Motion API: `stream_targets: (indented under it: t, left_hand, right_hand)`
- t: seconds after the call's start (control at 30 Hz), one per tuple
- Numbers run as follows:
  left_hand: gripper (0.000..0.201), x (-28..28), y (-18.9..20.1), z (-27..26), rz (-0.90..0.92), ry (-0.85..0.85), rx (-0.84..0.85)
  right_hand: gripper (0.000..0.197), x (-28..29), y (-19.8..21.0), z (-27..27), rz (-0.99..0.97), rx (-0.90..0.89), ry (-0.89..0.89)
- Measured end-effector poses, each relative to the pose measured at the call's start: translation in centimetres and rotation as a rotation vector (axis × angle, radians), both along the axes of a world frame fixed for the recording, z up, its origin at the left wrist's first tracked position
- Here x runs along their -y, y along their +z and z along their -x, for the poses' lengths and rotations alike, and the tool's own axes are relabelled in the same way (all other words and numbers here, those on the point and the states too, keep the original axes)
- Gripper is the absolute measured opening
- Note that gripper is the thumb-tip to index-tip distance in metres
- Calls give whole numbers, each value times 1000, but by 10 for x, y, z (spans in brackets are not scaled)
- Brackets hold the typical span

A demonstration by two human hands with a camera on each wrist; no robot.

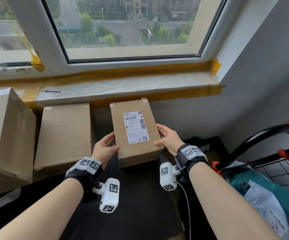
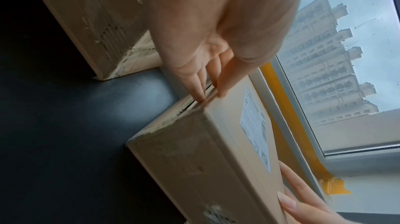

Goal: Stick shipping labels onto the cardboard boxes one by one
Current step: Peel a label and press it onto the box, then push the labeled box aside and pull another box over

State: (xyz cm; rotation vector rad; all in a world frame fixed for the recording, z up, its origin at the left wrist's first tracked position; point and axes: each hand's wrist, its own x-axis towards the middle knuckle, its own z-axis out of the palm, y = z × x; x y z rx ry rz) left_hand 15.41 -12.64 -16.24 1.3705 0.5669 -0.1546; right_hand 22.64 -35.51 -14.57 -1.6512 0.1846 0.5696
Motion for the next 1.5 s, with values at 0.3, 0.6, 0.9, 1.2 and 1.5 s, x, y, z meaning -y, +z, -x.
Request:
stream_targets:
  t: [0.3, 0.6, 0.9, 1.2, 1.5]
  left_hand:
    - [65, 4, 8, -4, -157, -61, 81]
    - [46, 7, 30, 31, -824, -409, 15]
    - [32, -21, 59, 115, -1326, -754, 37]
    - [27, -92, 74, 223, -1506, -789, 131]
    - [27, -205, 69, 336, -1541, -698, 24]
  right_hand:
    - [68, -4, 8, 4, 210, 114, 0]
    - [41, -10, 26, 44, 616, 222, 44]
    - [42, -39, 50, 142, 1041, 303, 227]
    - [37, -133, 62, 251, 1218, 447, 470]
    - [37, -258, 58, 350, 1226, 556, 616]
